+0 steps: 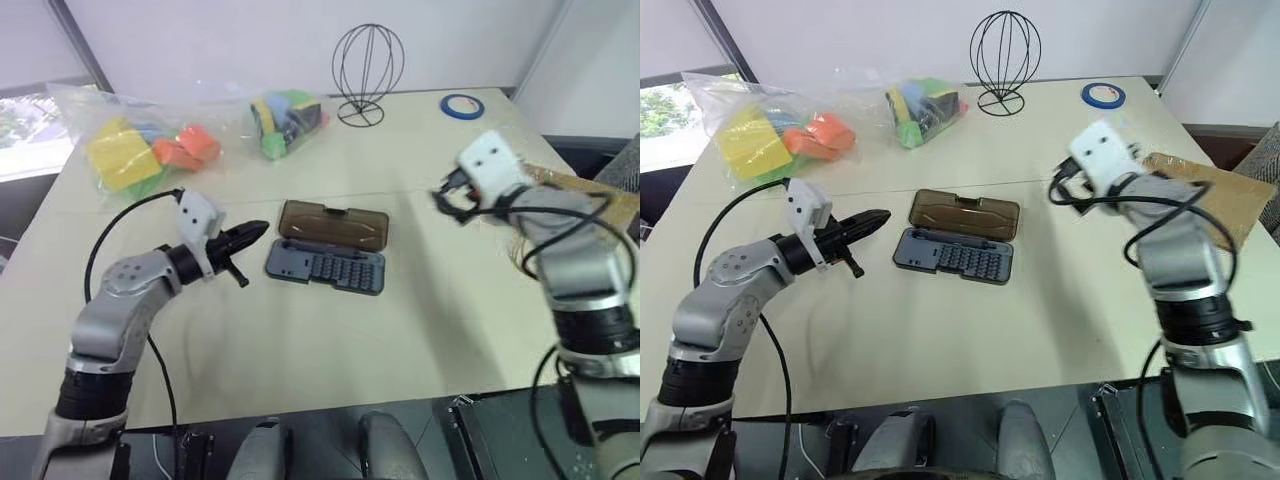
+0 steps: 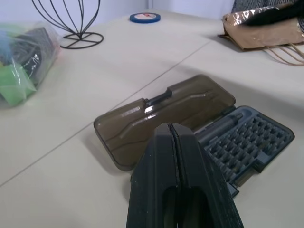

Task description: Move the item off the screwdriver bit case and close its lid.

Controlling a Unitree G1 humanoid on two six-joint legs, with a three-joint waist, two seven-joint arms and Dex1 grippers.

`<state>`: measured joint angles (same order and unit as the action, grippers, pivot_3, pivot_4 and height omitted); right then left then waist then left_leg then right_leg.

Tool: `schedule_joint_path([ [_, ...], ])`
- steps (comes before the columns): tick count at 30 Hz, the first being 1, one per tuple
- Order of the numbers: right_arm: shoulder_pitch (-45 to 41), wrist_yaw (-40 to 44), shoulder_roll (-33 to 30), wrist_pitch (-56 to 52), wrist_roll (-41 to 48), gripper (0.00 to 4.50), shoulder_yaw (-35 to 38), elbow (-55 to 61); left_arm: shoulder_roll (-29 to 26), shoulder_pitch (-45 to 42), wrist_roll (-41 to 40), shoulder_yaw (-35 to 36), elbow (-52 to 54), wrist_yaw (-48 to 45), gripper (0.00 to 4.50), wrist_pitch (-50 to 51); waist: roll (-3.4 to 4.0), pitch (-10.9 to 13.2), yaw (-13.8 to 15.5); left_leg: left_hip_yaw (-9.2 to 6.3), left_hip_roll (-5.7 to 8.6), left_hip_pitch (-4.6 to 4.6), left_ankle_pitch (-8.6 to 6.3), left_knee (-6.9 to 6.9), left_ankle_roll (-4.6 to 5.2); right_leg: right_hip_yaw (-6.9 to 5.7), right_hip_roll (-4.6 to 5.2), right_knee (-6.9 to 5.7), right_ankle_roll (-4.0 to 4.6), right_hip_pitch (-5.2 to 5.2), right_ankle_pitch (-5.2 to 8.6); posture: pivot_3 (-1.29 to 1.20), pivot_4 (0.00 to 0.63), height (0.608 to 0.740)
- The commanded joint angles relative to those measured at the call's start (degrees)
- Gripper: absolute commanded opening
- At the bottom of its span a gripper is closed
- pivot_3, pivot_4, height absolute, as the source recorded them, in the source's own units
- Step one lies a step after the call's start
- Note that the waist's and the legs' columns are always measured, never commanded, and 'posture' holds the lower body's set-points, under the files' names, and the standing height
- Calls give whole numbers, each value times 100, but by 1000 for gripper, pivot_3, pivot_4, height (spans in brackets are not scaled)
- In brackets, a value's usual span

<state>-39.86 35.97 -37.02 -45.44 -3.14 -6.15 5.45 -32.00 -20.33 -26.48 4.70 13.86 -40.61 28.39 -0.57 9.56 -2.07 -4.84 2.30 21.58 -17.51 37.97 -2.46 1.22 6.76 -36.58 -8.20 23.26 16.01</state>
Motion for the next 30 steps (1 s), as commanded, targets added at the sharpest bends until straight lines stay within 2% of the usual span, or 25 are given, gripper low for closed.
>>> schedule_joint_path([
  [1, -352, 172, 224, 40, 206, 4479, -82, -303, 5, -121, 32, -1, -14, -18, 0, -84, 0, 0, 7, 0, 2, 2, 0, 0, 0, 0, 2, 0, 0, 1, 0, 0, 150, 740],
  [7, -1134, 62, 890, 446, 161, 4479, -375, -1959, 48, -130, 77, 4, -30, -7, 0, -153, 0, 0, -32, 0, 3, 4, 2, 0, -4, 1, 3, -6, 0, 10, 0, 0, 150, 740],
  [13, -1666, -437, 1418, 600, 313, 4479, 45, -3542, 60, -8, 96, 41, 68, 42, 0, -177, 0, 0, -37, 0, 3, 6, 3, -3, -5, 1, 4, -28, 0, 23, 0, 0, 150, 740],
  [18, -1716, -584, 1590, 497, 358, 4479, 166, -4048, 42, 40, 110, 60, 69, 59, 0, -209, 0, 0, -45, 1, 4, 8, 3, -2, -6, 1, 5, -36, 0, 28, 0, 0, 150, 740],
  [25, -1478, -576, 1650, 259, 366, 4479, 82, -3731, 23, 67, 119, 45, 43, 63, 0, -255, 0, 0, -47, 1, 3, 5, 3, -1, -6, 1, 4, -46, 0, 31, 0, 0, 150, 740],
  [28, -1336, -546, 1674, 1, 420, 3678, 74, -3440, 25, 47, 134, 25, -5, 52, 0, -290, 0, 0, -46, 1, 3, 6, 3, -1, -5, 1, 4, -46, 0, 31, 0, 0, 150, 740],
  [30, -1267, -568, 1681, -142, 431, 2845, 77, -3295, 27, 33, 140, 15, -26, 43, 0, -309, 0, 0, -46, 0, 3, 5, 3, 0, -6, 1, 4, -46, 0, 31, 0, 0, 150, 740],
])
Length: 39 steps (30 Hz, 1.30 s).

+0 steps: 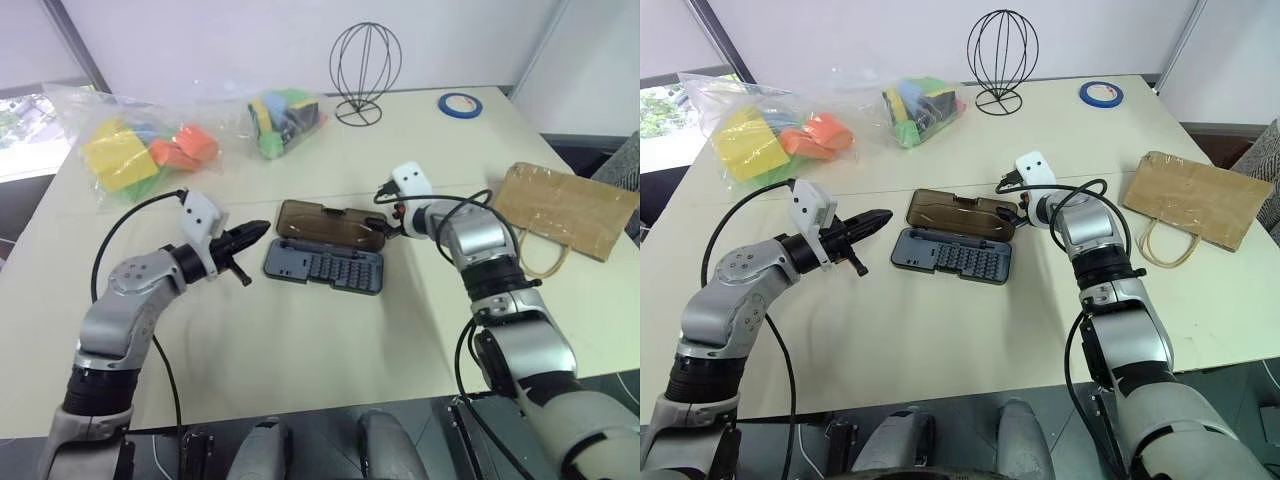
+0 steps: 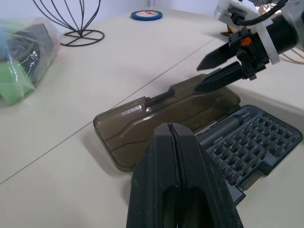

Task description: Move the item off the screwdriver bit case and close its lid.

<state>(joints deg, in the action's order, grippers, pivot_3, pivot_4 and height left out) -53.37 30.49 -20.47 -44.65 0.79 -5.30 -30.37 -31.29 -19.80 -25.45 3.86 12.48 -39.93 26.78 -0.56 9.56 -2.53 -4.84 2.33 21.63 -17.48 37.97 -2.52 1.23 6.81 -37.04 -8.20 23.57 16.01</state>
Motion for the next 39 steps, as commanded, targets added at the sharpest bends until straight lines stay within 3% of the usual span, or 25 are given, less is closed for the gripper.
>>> schedule_joint_path([
  [1, 118, -23, 29, -334, 59, 2419, 3, 354, -45, -21, 41, 91, 107, -32, 0, -158, 0, 0, 2, 0, 0, 0, 0, 0, 0, 0, 0, 0, 0, 0, 0, 0, 150, 740],
  [5, 191, -16, 30, -556, 121, 345, 25, 480, -56, -63, 80, 77, 42, -56, 0, -210, 0, 0, 5, 0, 0, 0, 0, 2, 0, 0, 0, 0, 0, -2, 0, 0, 150, 740],
  [6, 218, 2, 20, -571, 119, 23, 5, 512, -52, -72, 94, 79, 25, -58, 0, -233, -1, -1, 4, 0, 0, -1, 0, 2, 0, 0, 0, 0, 0, -2, 0, 0, 150, 740],
  [14, 398, 154, -9, -691, 111, 23, -182, 883, -28, -124, 170, 84, -34, -70, 0, -294, -3, -2, -6, 1, -4, -10, 0, -2, 1, 0, -3, -3, 0, -4, 0, 0, 150, 740],
  [25, 779, 896, -314, -903, 175, 23, -1048, 2532, -53, -221, 198, 108, -134, -125, 0, -311, -3, -2, -4, 0, -4, -9, -1, -7, 2, -1, -4, -2, 0, 0, 0, 0, 150, 740],
  [39, 1011, 1339, -733, -837, 71, 23, -1566, 3199, -30, -240, 184, 63, -133, -112, 0, -308, -3, -2, 15, -2, -3, -7, -2, -7, 3, -1, -3, 2, 0, -2, 0, 0, 150, 740],
])
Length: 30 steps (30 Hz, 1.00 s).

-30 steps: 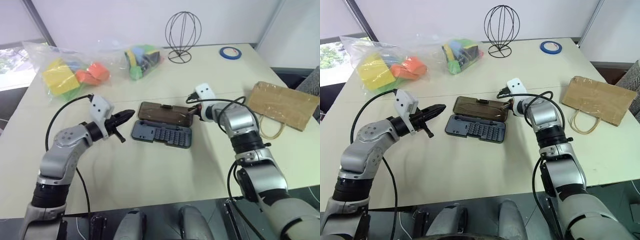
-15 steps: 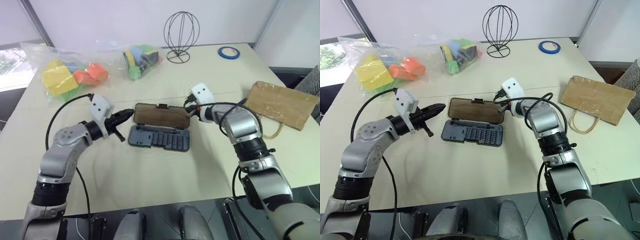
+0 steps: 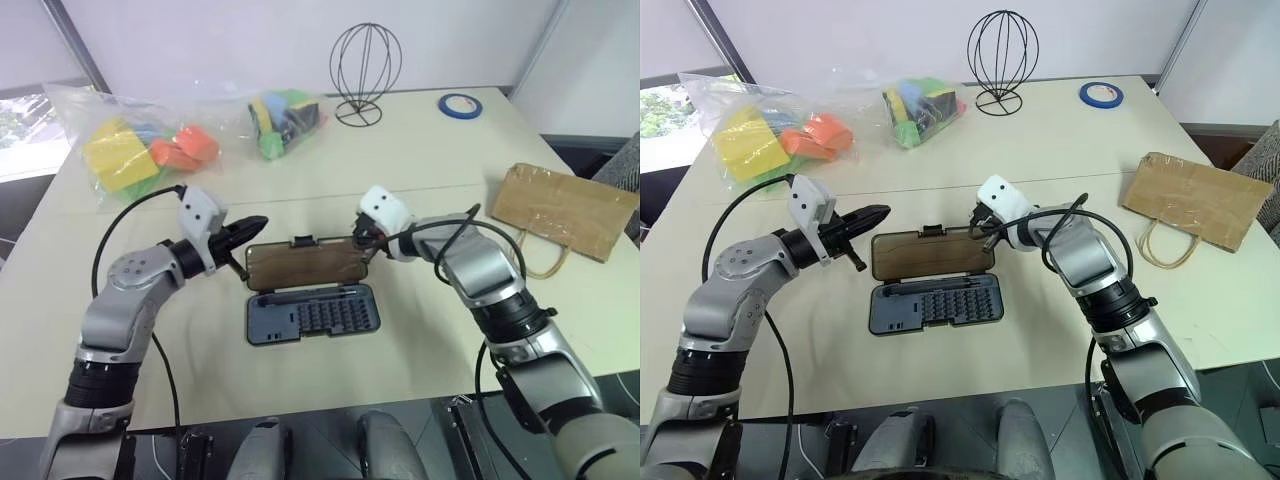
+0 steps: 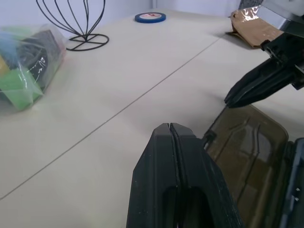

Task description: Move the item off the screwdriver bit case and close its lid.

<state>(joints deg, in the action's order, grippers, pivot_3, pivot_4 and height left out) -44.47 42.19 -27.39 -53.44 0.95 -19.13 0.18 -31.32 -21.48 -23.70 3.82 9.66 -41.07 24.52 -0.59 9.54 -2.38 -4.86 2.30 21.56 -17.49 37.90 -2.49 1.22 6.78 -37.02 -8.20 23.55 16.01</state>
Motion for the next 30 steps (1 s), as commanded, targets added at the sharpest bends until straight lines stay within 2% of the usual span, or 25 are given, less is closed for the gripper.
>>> schedule_joint_path([
  [1, 131, 175, -53, 55, 52, 23, -193, 149, -26, -70, 14, 62, 153, 3, 0, -83, 0, 0, 1, 0, 0, 0, 0, 0, 0, 0, 0, 0, 0, 0, 0, 0, 150, 740],
  [7, 297, 158, -151, 355, -117, 23, -359, 18, -22, -77, 15, 54, 169, 17, 0, -73, -1, 0, 9, 0, 0, 0, 0, 1, 0, 0, 0, 1, 0, -1, 0, 0, 150, 740],
  [17, 518, 109, -315, 456, -209, 23, -119, -196, -31, -61, 10, 52, 212, 36, 0, -48, -2, -1, 68, 0, 3, 0, 0, 2, 0, 0, 2, 5, 0, -6, 0, 0, 150, 740],
  [30, 393, 64, 63, -299, 98, 23, 130, 373, 9, -134, 44, -9, 131, 25, 0, -89, -2, -1, 115, 1, 1, -1, 0, 3, 0, 0, 0, 6, 0, -4, 0, 0, 150, 740],
])
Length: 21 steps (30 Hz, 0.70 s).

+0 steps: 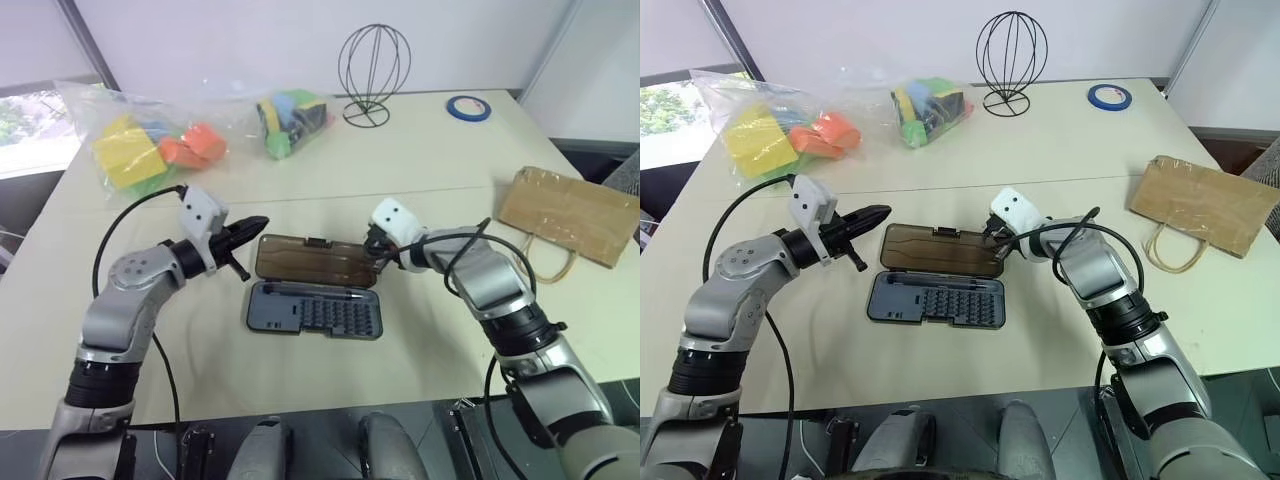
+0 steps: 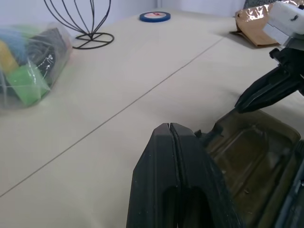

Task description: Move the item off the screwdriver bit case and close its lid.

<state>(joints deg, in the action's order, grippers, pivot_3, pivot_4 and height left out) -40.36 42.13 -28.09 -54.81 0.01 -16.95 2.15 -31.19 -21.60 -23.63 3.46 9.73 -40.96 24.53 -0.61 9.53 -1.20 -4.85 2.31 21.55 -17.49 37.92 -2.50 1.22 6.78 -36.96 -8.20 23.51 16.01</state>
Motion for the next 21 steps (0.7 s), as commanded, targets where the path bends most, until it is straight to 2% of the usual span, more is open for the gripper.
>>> schedule_joint_path([
  [1, -27, 60, 143, -158, 180, 23, -114, 158, 1, -127, 40, 23, 124, 16, 0, -89, 0, 0, -2, 0, -1, 0, 0, 0, 0, 0, -1, 0, 0, 0, 0, 0, 150, 740],
  [14, -161, 74, 65, -35, 134, 23, -125, -17, 26, -111, 61, 29, 139, 7, 0, -118, 0, 0, 0, 0, -1, 0, 0, 0, 0, 0, -1, -1, 0, 0, 0, 0, 150, 740],
  [17, -172, 107, 43, -49, 167, 1031, -97, 51, 37, -106, 63, 30, 130, 6, 0, -129, 1, 2, 4, 1, -1, 0, 0, 0, 0, 0, -1, 0, 0, 1, 0, 0, 150, 740],
  [20, -196, 105, 30, -90, 193, 2508, -111, 98, 48, -125, 68, 20, 108, 4, 0, -135, 0, 2, 10, 1, 0, 5, 0, 0, 0, 0, 0, 0, 0, 4, 0, 0, 150, 740],
  [21, -203, 99, 24, -118, 200, 3136, -116, 126, 50, -122, 65, 20, 112, 2, 0, -132, 0, 2, 11, 1, 0, 5, 0, 1, 0, 0, 0, 0, 0, 4, 0, 0, 150, 740],
])
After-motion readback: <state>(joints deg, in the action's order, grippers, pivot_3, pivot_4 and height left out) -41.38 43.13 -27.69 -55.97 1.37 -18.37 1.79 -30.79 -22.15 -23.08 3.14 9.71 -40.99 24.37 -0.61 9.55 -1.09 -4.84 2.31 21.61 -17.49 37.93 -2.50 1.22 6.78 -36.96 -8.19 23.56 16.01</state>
